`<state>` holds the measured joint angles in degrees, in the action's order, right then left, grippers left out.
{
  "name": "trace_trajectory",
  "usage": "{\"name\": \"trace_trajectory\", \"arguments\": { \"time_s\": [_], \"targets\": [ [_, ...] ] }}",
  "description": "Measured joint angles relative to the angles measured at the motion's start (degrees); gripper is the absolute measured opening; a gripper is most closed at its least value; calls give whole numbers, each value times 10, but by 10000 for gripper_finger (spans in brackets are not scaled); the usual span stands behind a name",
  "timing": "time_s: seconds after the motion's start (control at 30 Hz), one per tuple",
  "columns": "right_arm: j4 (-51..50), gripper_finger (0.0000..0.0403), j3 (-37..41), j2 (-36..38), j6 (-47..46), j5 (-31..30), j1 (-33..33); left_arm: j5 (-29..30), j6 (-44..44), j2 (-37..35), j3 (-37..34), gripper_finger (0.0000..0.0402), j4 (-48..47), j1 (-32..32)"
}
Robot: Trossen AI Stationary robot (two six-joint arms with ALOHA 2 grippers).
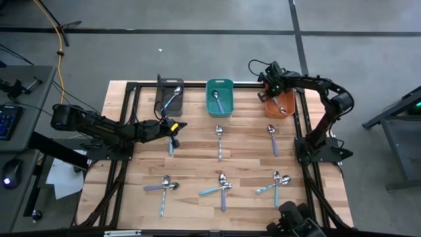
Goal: Sort silverware by color (type)
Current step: Put the top right blue spoon into the orange bin, then put the bottom left purple spoon into the green bin
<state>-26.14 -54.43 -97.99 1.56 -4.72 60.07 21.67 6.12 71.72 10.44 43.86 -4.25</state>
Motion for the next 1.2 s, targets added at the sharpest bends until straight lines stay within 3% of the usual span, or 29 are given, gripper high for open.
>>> {"name": "trace_trajectory", "arguments": {
  "time_s": [0.17,0.53,0.67,0.93,1.2],
  "targets": [
    [9,38,0,-2,4,3,-10,0,0,0,0,3,-2,0],
    [7,111,-13,-1,18,-23,-26,-6,-15,0,0,3,-3,0],
    [4,119,-17,17,34,-26,-41,-7,-19,0,0,3,-4,0],
    [-37,74,-17,107,73,-42,-87,-7,-16,0,0,3,-8,0],
    [65,5,75,202,95,7,-143,-8,-16,0,0,3,-8,0]
  ]
}}
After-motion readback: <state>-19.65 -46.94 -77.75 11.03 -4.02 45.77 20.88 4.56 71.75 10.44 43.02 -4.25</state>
